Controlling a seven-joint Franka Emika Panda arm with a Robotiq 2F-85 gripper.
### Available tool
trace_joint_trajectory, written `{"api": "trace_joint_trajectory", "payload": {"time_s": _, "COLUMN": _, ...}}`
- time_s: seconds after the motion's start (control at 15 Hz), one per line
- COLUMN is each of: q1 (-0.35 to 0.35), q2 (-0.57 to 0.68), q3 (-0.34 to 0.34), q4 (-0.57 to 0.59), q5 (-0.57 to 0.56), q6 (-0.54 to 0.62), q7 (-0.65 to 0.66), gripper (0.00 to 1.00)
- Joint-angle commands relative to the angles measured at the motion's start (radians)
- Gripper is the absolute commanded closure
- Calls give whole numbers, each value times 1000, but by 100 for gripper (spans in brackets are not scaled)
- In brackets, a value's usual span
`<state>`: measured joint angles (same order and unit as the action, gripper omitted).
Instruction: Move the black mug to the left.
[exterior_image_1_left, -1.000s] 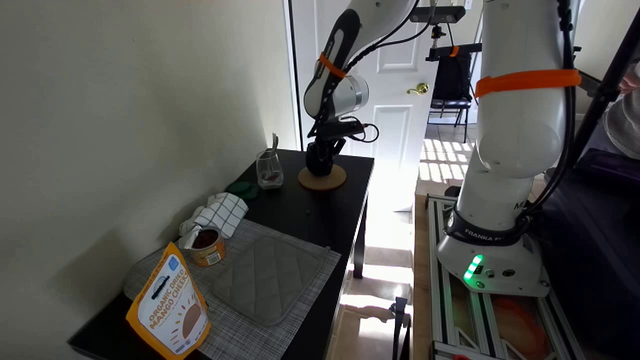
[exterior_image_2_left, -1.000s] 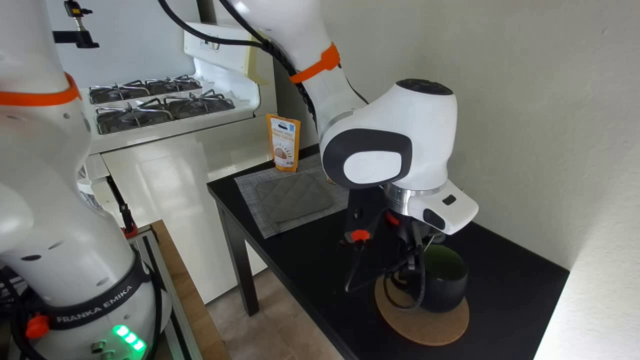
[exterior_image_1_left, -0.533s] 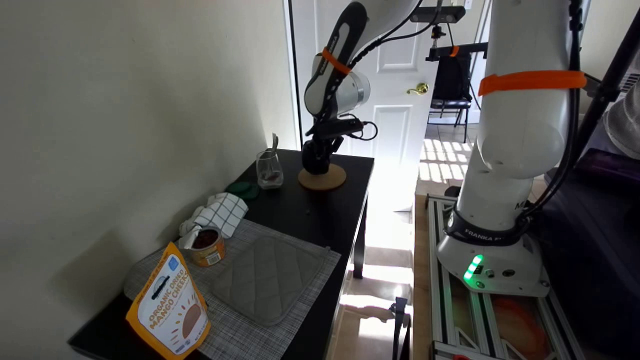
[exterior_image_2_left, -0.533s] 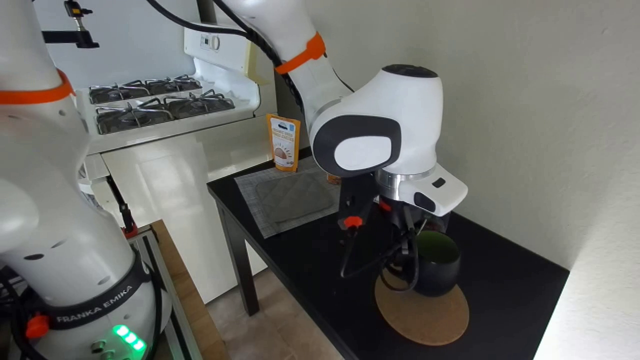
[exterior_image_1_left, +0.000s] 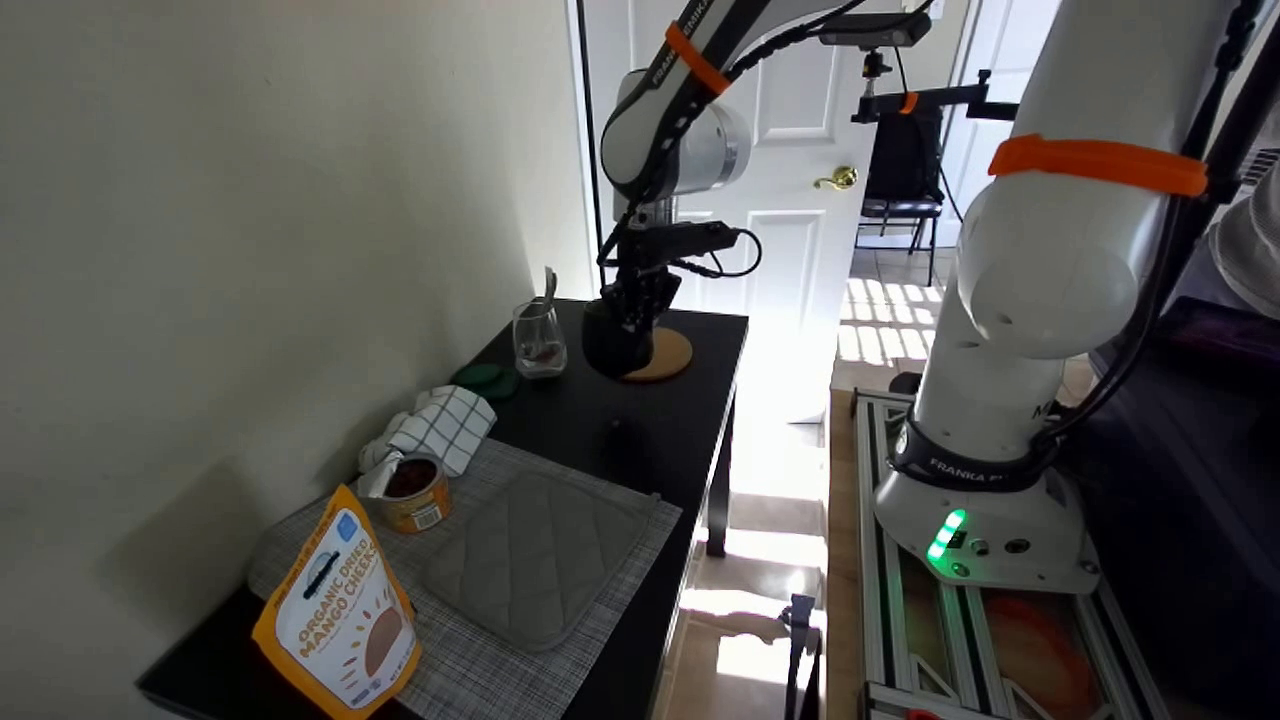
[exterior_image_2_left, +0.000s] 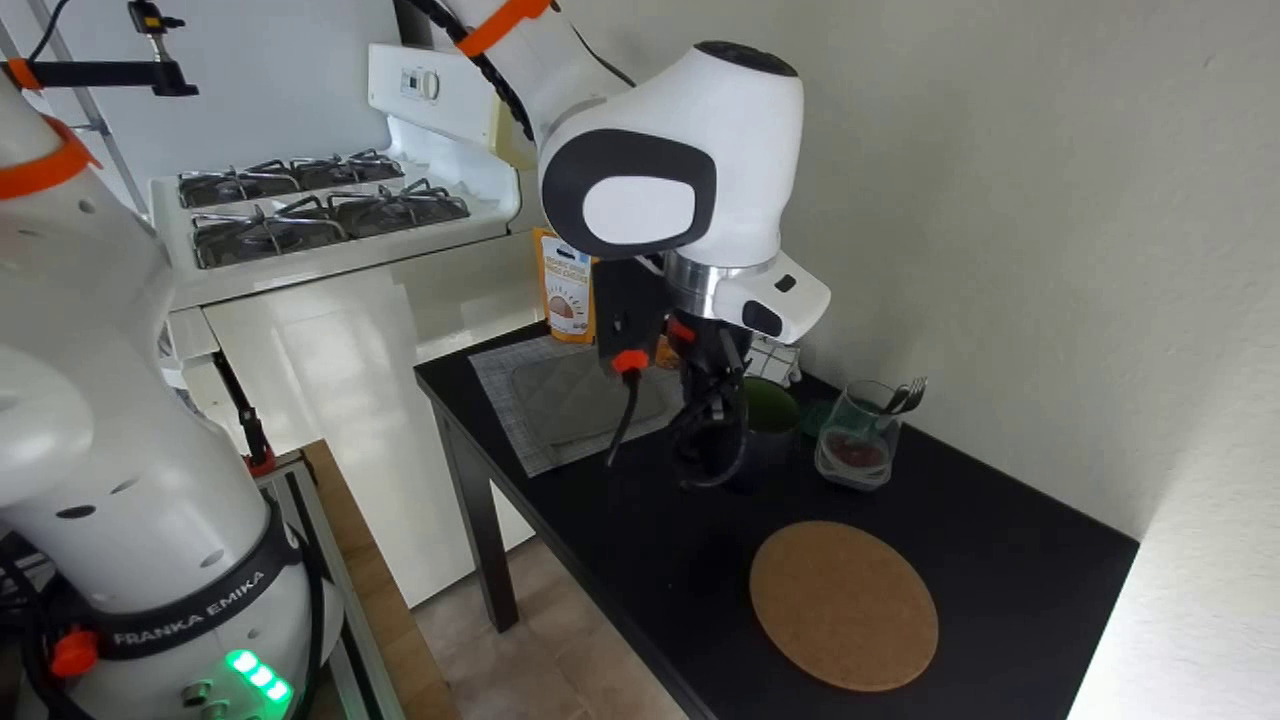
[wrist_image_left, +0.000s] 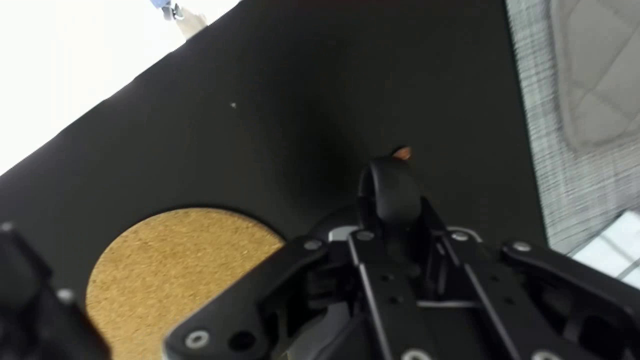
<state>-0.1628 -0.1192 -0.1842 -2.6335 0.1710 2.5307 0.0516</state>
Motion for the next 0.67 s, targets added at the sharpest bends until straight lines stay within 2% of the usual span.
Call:
{"api": "trace_joint_trajectory", "payload": {"time_s": 0.0, "q1": 27, "q2": -110, "q3": -20, "q4": -5, "q5": 94, "q6": -160, "q7": -192, "gripper": 94}}
{"api": "trace_joint_trajectory", "payload": {"time_s": 0.07, "q1": 18, "q2": -46, "q3": 4, "q4": -1, "q5": 46, "q6": -97, "q7": -95, "gripper": 78}}
{"api": "trace_joint_trajectory", "payload": {"time_s": 0.2, "q1": 21, "q2": -74, "q3": -3, "q4": 0, "q5": 62, "q6": -138, "q7": -147, "gripper": 78}}
{"api": "trace_joint_trajectory", "payload": {"time_s": 0.27, "q1": 20, "q2": -79, "q3": -7, "q4": 0, "q5": 63, "q6": -141, "q7": -156, "gripper": 94}}
{"api": "trace_joint_trajectory", "payload": {"time_s": 0.47, "q1": 65, "q2": -13, "q3": 27, "q4": 19, "q5": 124, "q6": -31, "q7": -146, "gripper": 94}}
{"api": "trace_joint_trajectory", "payload": {"time_s": 0.6, "q1": 92, "q2": 32, "q3": 69, "q4": 21, "q5": 103, "q6": 81, "q7": -119, "gripper": 94}}
